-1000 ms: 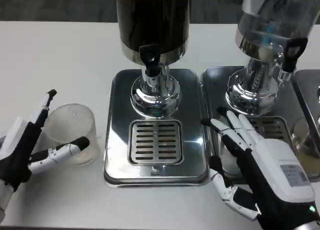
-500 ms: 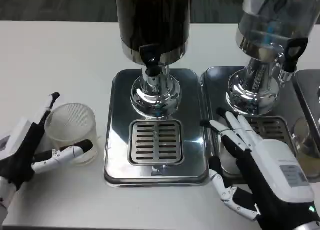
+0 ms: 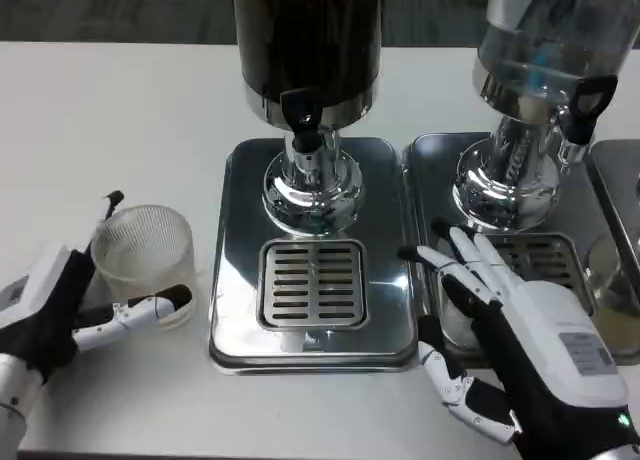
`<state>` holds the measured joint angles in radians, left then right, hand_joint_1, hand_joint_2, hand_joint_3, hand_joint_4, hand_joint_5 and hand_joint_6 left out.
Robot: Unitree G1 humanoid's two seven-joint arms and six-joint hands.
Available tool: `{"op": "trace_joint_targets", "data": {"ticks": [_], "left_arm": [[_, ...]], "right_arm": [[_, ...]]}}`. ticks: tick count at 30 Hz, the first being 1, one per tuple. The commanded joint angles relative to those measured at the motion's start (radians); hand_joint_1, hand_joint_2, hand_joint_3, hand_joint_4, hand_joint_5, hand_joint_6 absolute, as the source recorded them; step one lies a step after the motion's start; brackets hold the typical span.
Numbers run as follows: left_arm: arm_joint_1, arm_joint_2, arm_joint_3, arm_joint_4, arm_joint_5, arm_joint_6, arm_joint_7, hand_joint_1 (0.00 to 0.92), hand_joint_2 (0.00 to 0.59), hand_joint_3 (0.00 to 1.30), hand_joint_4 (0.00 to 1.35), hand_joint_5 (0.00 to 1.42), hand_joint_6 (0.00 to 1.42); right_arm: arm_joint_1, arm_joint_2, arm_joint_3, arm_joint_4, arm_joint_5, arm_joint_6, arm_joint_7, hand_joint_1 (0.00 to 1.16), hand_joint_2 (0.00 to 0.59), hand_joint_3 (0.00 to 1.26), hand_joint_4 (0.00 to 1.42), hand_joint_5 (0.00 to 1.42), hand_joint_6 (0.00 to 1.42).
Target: Grasp the cup under the faucet to collect the drink, then remove the cup.
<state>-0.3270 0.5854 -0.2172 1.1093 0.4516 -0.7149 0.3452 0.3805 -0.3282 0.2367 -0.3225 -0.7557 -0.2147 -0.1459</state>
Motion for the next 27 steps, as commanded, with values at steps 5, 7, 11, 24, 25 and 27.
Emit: {"op": "trace_joint_targets", "data": {"ticks": [5,7,11,24,25,27], "left_arm": [[-0.015,-0.039,-0.008,0.021,0.027,-0.012,0.067,0.295,0.08,0.05,0.09,0.31,0.29],[-0.016,-0.046,-0.01,0.025,0.029,-0.013,0.078,0.295,0.081,0.04,0.11,0.33,0.29],[-0.018,-0.056,-0.007,0.033,0.03,-0.014,0.093,0.293,0.087,0.08,0.14,0.38,0.36],[-0.026,-0.06,-0.017,0.071,0.039,-0.078,0.107,0.38,0.151,0.37,0.4,0.68,0.99],[-0.026,-0.06,-0.018,0.072,0.04,-0.081,0.11,0.389,0.155,0.39,0.43,0.7,1.01],[-0.026,-0.061,-0.019,0.075,0.042,-0.085,0.115,0.391,0.169,0.43,0.47,0.74,1.04]], "right_arm": [[0.014,-0.009,-0.023,-0.023,0.025,-0.003,0.018,0.52,0.583,0.2,0.02,0.0,0.14],[0.014,-0.007,-0.027,-0.023,0.029,-0.002,0.022,0.52,0.585,0.2,0.02,0.0,0.14],[0.015,-0.005,-0.029,-0.025,0.028,-0.001,0.028,0.53,0.586,0.2,0.02,0.0,0.14],[0.015,-0.003,-0.033,-0.02,0.031,-0.002,0.03,0.54,0.586,0.2,0.02,0.0,0.14],[0.016,-0.004,-0.034,-0.021,0.031,-0.002,0.031,0.54,0.586,0.2,0.02,0.0,0.14],[0.017,-0.006,-0.035,-0.022,0.029,-0.003,0.03,0.55,0.586,0.2,0.02,0.0,0.14]]}}
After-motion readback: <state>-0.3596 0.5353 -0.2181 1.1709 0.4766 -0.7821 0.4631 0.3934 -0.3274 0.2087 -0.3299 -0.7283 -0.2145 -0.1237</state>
